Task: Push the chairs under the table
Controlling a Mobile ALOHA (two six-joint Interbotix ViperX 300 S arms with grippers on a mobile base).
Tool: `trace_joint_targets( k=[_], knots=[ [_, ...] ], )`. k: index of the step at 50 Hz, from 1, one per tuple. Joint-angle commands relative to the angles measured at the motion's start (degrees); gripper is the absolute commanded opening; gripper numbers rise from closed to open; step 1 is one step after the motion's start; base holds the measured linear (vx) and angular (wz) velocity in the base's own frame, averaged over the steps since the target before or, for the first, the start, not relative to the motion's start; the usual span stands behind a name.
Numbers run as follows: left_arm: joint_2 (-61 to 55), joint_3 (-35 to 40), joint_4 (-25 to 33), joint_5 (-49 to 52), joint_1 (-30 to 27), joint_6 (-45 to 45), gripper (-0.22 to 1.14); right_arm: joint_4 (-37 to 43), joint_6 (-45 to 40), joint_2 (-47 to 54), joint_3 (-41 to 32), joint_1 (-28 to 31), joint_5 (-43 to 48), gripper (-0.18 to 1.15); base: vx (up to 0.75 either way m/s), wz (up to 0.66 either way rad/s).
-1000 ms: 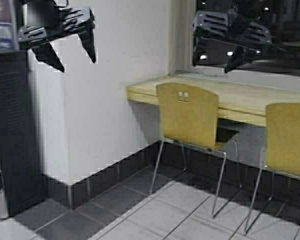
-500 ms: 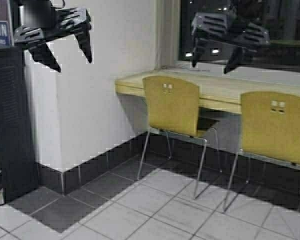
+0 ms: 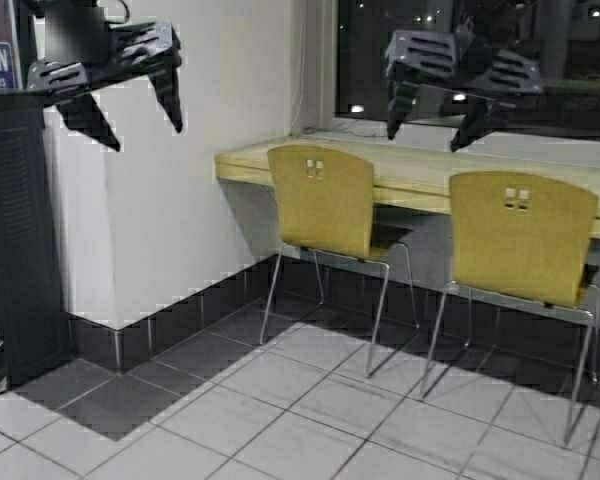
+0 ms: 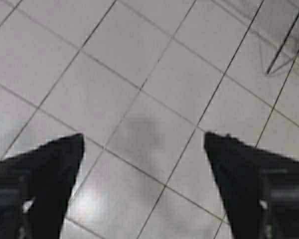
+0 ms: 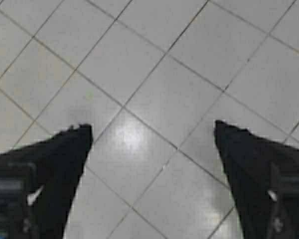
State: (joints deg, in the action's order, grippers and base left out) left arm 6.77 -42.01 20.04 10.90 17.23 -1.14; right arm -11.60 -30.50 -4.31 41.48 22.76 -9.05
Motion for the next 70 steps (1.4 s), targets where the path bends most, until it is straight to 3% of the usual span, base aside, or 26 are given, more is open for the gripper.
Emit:
trace_joint_targets(
  k=[1,70],
  knots=[
    [-0.5,1.5,0.1,-0.9,0.1,0.0,1.02,0.2,0.1,-1.0,-1.2,-0.4,-0.3,1.04,-0.26,-0.1],
    [-1.8,2.0,0.6,-1.1,-1.2,-0.4,1.02,0.2,0.0,-0.1,-1.6,-2.0,0.2,1.04,-0.14,-0.26]
  ],
)
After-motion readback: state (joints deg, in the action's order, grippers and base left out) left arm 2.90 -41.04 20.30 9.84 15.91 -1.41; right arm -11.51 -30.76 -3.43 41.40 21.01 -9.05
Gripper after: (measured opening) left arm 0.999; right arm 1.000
